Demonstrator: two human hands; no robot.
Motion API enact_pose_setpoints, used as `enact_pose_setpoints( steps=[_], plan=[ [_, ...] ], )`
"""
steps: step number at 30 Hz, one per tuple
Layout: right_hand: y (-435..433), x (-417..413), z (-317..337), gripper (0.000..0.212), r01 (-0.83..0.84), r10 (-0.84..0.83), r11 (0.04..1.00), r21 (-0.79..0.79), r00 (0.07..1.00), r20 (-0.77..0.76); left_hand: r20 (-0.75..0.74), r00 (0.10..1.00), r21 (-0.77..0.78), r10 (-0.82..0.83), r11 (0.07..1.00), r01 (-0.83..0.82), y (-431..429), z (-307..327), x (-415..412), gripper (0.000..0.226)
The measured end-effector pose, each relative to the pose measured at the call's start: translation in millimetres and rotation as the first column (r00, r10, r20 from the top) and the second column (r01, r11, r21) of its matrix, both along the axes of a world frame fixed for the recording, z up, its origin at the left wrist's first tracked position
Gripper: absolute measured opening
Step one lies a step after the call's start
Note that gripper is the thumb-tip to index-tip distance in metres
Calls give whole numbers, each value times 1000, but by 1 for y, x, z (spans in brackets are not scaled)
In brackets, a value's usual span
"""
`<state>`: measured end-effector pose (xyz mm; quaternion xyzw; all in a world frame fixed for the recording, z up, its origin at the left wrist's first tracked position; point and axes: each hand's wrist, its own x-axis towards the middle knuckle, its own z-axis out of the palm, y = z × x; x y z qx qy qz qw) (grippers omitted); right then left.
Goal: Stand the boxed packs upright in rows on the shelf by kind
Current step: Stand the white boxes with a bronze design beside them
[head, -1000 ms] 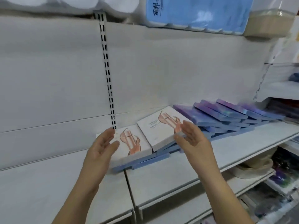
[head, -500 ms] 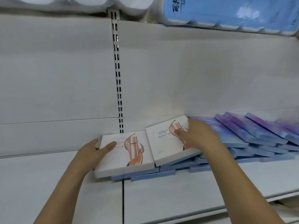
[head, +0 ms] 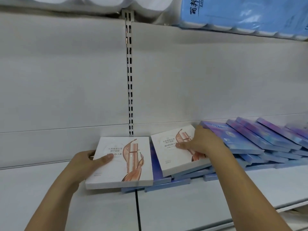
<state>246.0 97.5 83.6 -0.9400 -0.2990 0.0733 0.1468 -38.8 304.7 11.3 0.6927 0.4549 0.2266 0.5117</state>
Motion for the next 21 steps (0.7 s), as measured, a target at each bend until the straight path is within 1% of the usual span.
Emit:
enact_pose_setpoints(
  steps=[2,5,7,10,12,14,15,17,19,21],
  plan=[
    [0,-6,0,96,13,-13,1000,27,1000,20,48,999,-52,-22,998,25,1,-1,-5,42],
    [1,-16,-2,94,38,-44,993,111,998,51,168,986,-100,-19,994,36,2,3,-11,51],
    [0,-23,-2,90,38,-50,987,159,996,76,237,971,-82,-18,996,38,4,8,-14,55],
    [-3,-30,2,89,-6,-26,969,248,992,127,311,950,-16,-22,999,28,7,12,-21,65],
    [-8,-35,6,96,-30,-12,948,318,991,131,364,931,18,-36,999,32,5,12,-26,72],
    [-16,-37,10,102,-19,-16,939,345,995,97,406,913,41,-40,999,25,1,11,-30,78],
    [-20,-38,11,97,-13,-10,942,336,998,65,429,903,48,-37,999,19,-1,10,-31,79],
    [-31,-36,10,70,-13,25,932,361,999,-28,471,882,51,-31,999,7,-5,11,-33,75],
    [-43,-38,8,48,1,81,869,496,986,-145,486,874,78,-23,997,-18,-10,13,-36,71],
    [-52,-42,9,39,39,144,767,641,962,-231,484,875,114,1,991,-64,-13,15,-42,61]
  ],
)
